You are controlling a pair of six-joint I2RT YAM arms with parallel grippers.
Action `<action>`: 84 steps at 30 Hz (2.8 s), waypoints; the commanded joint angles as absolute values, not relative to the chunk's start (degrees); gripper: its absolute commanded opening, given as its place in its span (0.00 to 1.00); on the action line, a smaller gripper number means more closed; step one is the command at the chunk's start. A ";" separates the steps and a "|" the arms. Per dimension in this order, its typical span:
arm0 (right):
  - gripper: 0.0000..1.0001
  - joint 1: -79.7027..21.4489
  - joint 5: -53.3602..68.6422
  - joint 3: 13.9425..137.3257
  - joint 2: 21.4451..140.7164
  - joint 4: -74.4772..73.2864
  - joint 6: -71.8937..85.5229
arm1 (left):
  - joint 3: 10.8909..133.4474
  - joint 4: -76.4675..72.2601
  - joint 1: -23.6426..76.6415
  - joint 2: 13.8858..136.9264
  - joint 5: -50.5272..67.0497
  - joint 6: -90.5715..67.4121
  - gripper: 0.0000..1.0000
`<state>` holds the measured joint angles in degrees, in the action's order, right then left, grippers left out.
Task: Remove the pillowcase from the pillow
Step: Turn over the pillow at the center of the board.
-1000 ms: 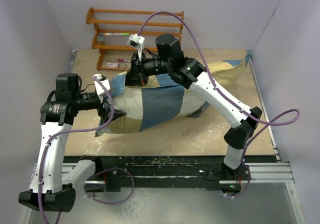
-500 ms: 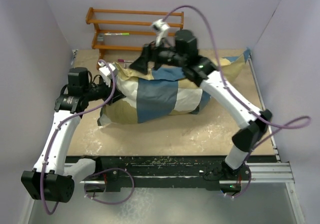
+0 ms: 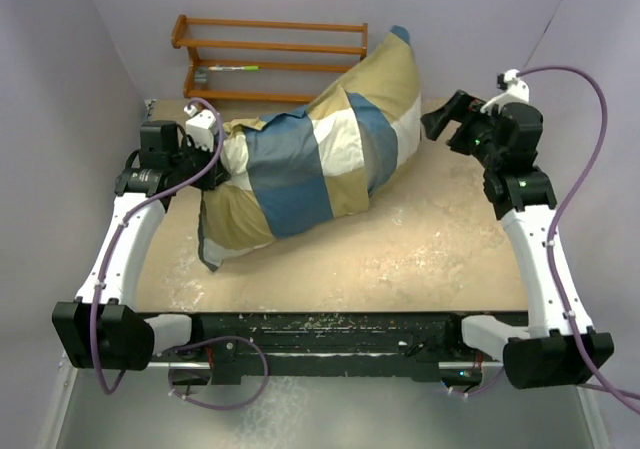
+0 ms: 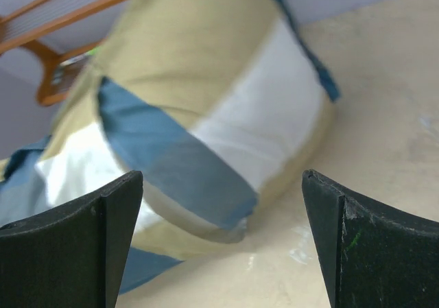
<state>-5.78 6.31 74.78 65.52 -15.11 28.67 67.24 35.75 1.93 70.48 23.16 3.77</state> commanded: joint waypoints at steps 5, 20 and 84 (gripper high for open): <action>1.00 -1.34 14.62 66.29 72.13 -3.16 32.39 | 71.57 34.05 1.49 71.32 19.64 10.09 0.00; 0.90 -15.91 0.38 76.99 86.23 -2.81 23.23 | 93.96 47.09 3.10 72.20 25.15 18.26 0.99; 0.72 -3.12 21.76 64.20 95.02 11.88 36.62 | 86.04 35.74 15.60 102.16 21.00 27.76 0.00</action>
<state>3.99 13.87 63.29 98.80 4.01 35.66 91.29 30.22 20.78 107.42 24.60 28.49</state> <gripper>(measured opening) 0.779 0.020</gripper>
